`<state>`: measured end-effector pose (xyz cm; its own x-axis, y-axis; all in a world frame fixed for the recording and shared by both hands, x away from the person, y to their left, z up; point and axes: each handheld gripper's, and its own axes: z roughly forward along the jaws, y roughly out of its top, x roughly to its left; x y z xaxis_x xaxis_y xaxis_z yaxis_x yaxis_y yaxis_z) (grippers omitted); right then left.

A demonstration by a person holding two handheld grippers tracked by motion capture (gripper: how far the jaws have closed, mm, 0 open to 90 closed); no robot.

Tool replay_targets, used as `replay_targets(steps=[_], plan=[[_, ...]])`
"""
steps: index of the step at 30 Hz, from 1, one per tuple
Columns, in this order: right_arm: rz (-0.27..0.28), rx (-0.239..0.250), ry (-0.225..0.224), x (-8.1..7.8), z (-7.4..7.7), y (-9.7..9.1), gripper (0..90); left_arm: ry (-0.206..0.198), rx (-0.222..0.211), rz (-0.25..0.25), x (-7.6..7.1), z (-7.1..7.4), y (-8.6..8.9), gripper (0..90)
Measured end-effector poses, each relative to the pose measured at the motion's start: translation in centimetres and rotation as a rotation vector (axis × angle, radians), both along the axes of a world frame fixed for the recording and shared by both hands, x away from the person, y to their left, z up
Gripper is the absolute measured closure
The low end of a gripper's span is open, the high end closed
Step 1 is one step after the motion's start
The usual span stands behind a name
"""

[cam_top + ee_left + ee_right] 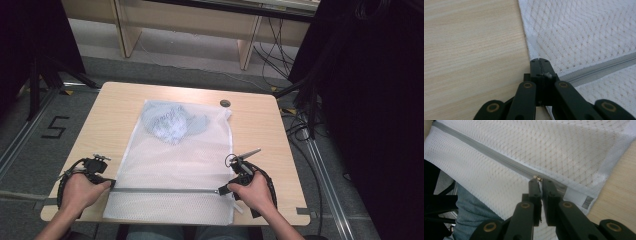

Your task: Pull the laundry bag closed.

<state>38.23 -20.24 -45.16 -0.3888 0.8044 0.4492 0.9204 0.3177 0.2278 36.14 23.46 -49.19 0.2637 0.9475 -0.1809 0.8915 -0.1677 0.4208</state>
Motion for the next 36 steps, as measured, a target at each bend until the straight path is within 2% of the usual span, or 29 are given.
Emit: replay_targets(steps=[2,3,4,7,8,9,10,11,12,13,14,15,16,20,23,24,28,30,31,32,33,36], plan=[[0.007,0.0,0.007,0.1,0.0,-0.2,87.0,-0.002,-0.001,0.004,0.0,0.0,0.0,89.8],[-0.029,-0.025,0.045,-0.1,0.2,-0.1,87.0,-0.001,-0.002,0.003,0.0,0.0,0.0,89.8],[-0.013,0.01,0.025,0.0,0.1,-0.2,87.0,0.003,0.001,-0.002,0.0,0.0,0.0,89.8],[0.003,0.02,0.004,0.1,-0.1,-0.4,87.0,0.006,0.0,-0.003,0.0,0.0,0.0,89.8],[-0.007,-0.003,-0.002,0.0,0.0,-0.4,87.0,0.006,0.0,-0.003,0.0,0.0,0.1,89.8],[-0.015,-0.009,0.001,0.0,0.1,-0.4,87.0,0.006,0.0,-0.003,0.0,0.0,0.0,89.8],[-0.035,-0.019,0.034,-0.1,0.2,-0.4,87.0,0.002,0.0,-0.001,0.0,0.0,0.0,89.8],[-0.031,-0.002,0.043,-0.1,0.2,-0.5,87.0,-0.003,-0.002,0.004,0.0,0.0,0.0,89.8],[-0.027,0.003,0.037,0.0,0.2,-0.5,87.0,0.003,0.003,0.0,0.0,0.0,0.0,89.8],[-0.007,0.015,0.008,0.0,0.0,-0.7,87.0,0.005,0.003,-0.002,0.0,0.0,0.0,89.8],[-0.032,-0.009,0.042,0.0,0.2,-0.7,87.0,0.005,0.003,-0.001,0.0,0.0,0.0,89.8],[-0.032,-0.009,0.042,0.0,0.2,-0.7,87.0,0.005,0.003,-0.001,0.0,0.0,0.0,89.8],[-0.012,-0.049,0.024,0.0,0.1,-0.9,87.0,0.006,0.0,-0.003,0.0,0.0,0.0,89.8],[-0.015,-0.055,0.021,0.0,0.1,-1.1,87.0,0.004,0.002,-0.002,0.0,0.0,0.0,89.8],[-0.013,-0.03,0.025,0.0,-0.1,-1.3,87.0,0.006,0.001,-0.003,0.0,0.0,0.0,89.8],[-0.018,-0.05,0.025,0.0,0.0,-1.3,87.0,0.005,0.002,-0.003,0.0,0.0,0.0,89.8],[-0.023,-0.048,0.028,0.0,-0.1,-1.4,87.0,0.003,0.001,-0.002,0.0,0.0,0.0,89.8],[-0.013,-0.034,0.027,0.0,-0.1,-1.5,87.0,0.002,0.001,-0.001,0.0,0.0,0.0,89.8],[-0.045,0.002,0.049,-0.1,0.0,-1.3,87.0,0.004,0.002,-0.002,0.0,0.0,0.0,89.8],[-0.028,0.01,0.021,0.0,-0.1,-1.4,86.9,0.006,0.001,-0.002,0.0,0.0,0.0,89.8],[-0.045,0.0,0.047,-0.1,0.1,-1.3,87.0,0.006,-0.001,-0.003,0.0,0.0,0.0,89.8],[-0.047,-0.017,0.041,0.0,0.0,-1.4,87.0,0.004,0.0,-0.002,0.0,0.0,0.0,89.8]])
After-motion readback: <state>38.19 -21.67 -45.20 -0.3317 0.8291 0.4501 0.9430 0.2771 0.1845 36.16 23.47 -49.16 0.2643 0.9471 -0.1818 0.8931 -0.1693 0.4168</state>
